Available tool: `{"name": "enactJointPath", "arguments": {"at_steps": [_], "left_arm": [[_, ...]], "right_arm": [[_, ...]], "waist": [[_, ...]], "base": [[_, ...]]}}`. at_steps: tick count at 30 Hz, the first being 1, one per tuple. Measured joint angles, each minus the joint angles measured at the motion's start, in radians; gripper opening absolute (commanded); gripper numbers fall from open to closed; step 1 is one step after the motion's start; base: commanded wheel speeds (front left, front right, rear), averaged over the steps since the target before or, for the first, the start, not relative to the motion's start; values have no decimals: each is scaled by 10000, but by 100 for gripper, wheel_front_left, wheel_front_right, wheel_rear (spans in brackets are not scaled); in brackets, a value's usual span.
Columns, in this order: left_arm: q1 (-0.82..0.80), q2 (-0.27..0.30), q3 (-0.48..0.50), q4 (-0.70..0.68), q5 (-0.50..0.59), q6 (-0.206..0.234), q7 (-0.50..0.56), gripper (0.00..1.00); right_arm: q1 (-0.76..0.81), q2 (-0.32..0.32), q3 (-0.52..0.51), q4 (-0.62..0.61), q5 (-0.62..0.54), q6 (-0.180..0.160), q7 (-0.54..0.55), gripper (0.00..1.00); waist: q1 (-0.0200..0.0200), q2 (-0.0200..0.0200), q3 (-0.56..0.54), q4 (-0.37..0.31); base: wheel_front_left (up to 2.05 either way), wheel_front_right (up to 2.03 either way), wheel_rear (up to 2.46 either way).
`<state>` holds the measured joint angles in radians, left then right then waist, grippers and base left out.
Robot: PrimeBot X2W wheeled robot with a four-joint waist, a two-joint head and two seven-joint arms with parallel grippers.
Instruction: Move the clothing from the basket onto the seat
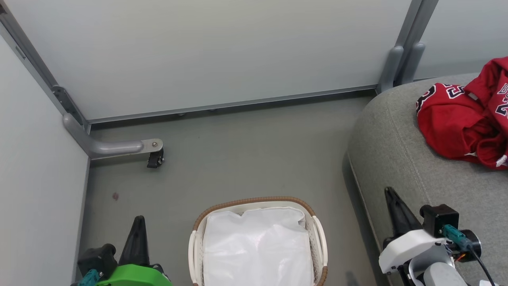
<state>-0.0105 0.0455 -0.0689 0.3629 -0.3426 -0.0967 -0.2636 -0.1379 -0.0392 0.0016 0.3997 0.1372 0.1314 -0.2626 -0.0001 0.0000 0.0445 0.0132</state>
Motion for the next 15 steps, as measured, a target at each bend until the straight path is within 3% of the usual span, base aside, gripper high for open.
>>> {"name": "enactJointPath", "arguments": {"at_steps": [15], "left_arm": [[-7, -10, 332, -117, -2372, -13, 742, 0]], "right_arm": [[50, 12, -213, -188, 2769, 0, 738, 0]], "waist": [[0, 0, -50, -16]], "base": [[0, 0, 0]]}}
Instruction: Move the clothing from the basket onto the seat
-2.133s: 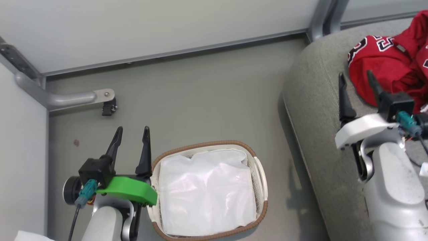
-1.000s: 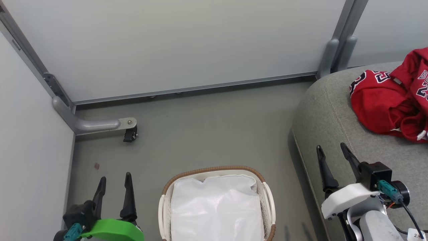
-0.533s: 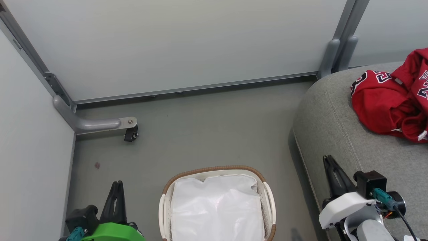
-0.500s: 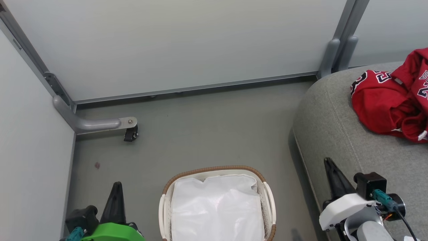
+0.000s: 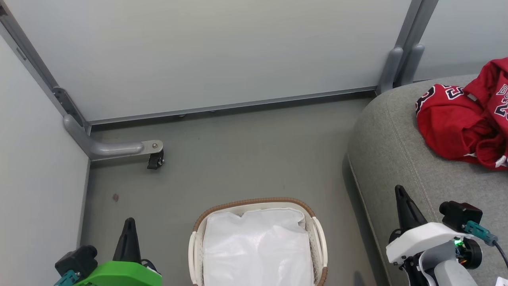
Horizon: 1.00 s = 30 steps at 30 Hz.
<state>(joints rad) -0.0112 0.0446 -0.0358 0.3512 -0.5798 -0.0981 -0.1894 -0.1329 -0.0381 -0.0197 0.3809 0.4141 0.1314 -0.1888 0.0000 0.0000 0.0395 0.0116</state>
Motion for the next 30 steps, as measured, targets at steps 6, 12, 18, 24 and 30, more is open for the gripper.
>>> {"name": "enactJointPath", "arguments": {"at_steps": [6, 12, 18, 24, 30], "left_arm": [[-20, 0, 104, -104, -901, -50, 263, 0], [-75, 0, 244, -192, -1720, -73, 487, 0], [-139, 0, 347, -257, -2468, -77, 717, 0], [-223, 2, 447, -330, -3212, -86, 932, 0], [-267, 2, 566, -405, -3914, -121, 1154, 0]], "right_arm": [[11, -4, -69, -127, 1034, 0, 244, 0], [32, -6, -138, -228, 1977, 0, 485, 0], [43, -12, -211, -337, 2880, 0, 708, 0], [52, -15, -278, -430, 3731, -2, 924, 0], [80, -23, -347, -525, 4558, -2, 1137, 0]], "waist": [[0, 0, -19, -7], [0, 0, -39, -13], [0, 0, -58, -19], [0, 0, -79, -26], [0, 0, -99, -32]], "base": [[0, 0, 0], [0, 0, 0], [0, 0, 0], [0, 0, 0], [0, 0, 0]]}}
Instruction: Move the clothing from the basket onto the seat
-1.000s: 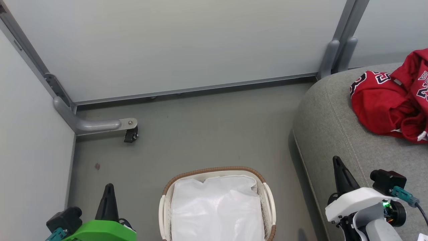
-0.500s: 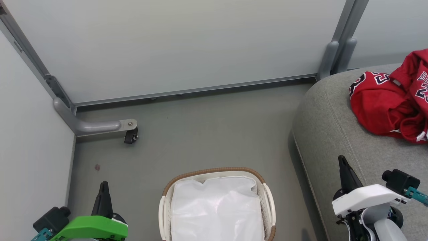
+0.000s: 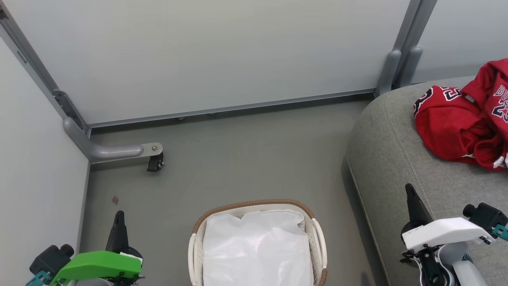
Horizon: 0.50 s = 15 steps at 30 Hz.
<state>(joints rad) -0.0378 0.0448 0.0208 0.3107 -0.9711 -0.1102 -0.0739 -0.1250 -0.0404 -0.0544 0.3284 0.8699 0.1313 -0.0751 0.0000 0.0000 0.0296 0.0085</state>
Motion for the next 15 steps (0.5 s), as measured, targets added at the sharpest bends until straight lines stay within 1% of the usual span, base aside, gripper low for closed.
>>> {"name": "enactJointPath", "arguments": {"at_steps": [9, 15], "left_arm": [[-137, 2, 150, -119, -1137, -38, 337, 0], [-189, 2, 240, -165, -1710, -44, 491, 0]], "right_arm": [[30, -12, -102, -142, 1321, 0, 326, 0], [33, -15, -157, -213, 1981, 0, 502, 0]], "waist": [[0, 0, -35, -12], [0, 0, -55, -18]], "base": [[0, 0, 0], [0, 0, 0]]}}
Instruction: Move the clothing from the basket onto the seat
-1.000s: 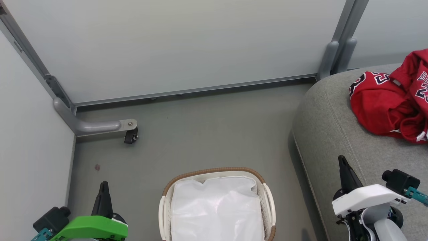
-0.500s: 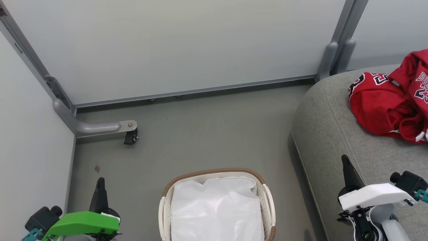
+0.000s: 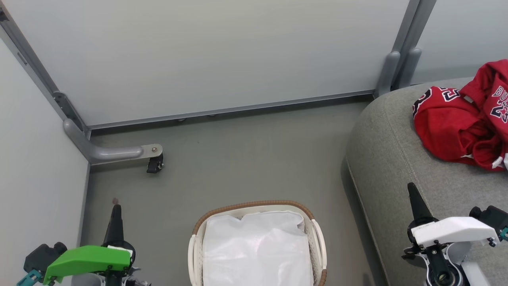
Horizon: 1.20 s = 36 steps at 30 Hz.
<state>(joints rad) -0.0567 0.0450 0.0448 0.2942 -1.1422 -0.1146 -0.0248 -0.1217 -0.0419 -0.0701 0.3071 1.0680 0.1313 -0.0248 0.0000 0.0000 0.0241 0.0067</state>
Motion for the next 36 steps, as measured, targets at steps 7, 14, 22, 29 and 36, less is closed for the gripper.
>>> {"name": "enactJointPath", "arguments": {"at_steps": [7, 14, 22, 29, 36], "left_arm": [[-36, 0, 104, -56, -639, -10, 196, 0], [-120, 2, 186, -130, -1243, -42, 380, 0], [-161, 4, 270, -194, -1883, -58, 583, 0], [-231, 8, 355, -253, -2399, -84, 709, 0], [-265, 10, 433, -297, -2911, -88, 859, 0]], "right_arm": [[5, -6, -59, -81, 736, 0, 190, 0], [19, -15, -113, -163, 1427, -2, 359, 0], [33, -23, -174, -242, 2182, -2, 564, 0], [35, -29, -221, -311, 2771, -2, 721, 0], [39, -35, -265, -378, 3352, -4, 865, 0]], "waist": [[0, 0, -23, -7], [0, 0, -46, -15], [0, 0, -73, -23], [0, 0, -94, -30], [0, 0, -117, -38]], "base": [[0, 0, 0], [0, 0, 0], [0, 0, 0], [0, 0, 0], [0, 0, 0]]}}
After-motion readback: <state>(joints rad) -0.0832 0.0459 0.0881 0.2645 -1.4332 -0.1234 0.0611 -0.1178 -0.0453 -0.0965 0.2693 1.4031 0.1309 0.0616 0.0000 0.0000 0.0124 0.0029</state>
